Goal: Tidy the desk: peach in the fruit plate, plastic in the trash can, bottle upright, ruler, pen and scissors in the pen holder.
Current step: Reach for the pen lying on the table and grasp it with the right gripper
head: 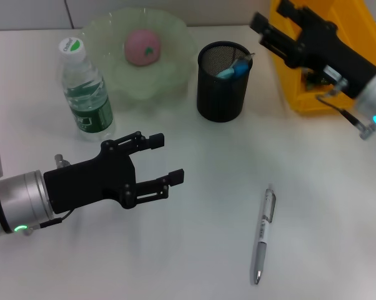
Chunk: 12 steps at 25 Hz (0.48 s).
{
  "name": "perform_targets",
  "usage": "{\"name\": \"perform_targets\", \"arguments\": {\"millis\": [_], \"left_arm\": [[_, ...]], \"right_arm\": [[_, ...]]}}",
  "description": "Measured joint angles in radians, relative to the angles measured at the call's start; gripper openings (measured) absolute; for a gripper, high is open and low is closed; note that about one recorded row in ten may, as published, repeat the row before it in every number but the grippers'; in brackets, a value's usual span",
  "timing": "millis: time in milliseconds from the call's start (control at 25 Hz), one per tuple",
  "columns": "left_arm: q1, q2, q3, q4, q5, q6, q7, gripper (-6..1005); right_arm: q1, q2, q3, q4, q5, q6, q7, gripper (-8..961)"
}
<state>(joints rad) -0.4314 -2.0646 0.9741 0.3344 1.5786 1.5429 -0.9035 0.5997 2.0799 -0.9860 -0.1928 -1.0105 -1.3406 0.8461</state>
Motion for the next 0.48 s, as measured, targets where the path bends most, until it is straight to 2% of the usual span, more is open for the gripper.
{"name": "perform_targets", "arguments": {"millis": [40, 320, 400, 440, 480], "left_arm": [[0.000, 0.000, 0.000, 0.000, 0.000, 0.000, 0.000, 783], [-0.001, -0.002, 0.001, 0.002, 0.003, 0.025, 0.003, 783], [-0.001, -0.002, 0.002, 0.002, 0.003, 0.031, 0.005, 783], [-0.001, -0.001, 0.005, 0.002, 0.003, 0.037, 0.006, 783], [-0.001, -0.001, 0.005, 0.002, 0.003, 0.037, 0.006, 783]], "right_arm": [[-0.042, 0.000, -0.003, -0.039, -0.038, -0.038, 0.050, 723], [-0.134, -0.009, 0.003, -0.083, -0.144, -0.163, 0.103, 722], [-0.161, -0.015, 0.005, -0.088, -0.175, -0.188, 0.103, 722], [-0.189, -0.027, 0.007, -0.092, -0.208, -0.216, 0.102, 722], [-0.189, -0.027, 0.007, -0.092, -0.208, -0.216, 0.102, 722]]}}
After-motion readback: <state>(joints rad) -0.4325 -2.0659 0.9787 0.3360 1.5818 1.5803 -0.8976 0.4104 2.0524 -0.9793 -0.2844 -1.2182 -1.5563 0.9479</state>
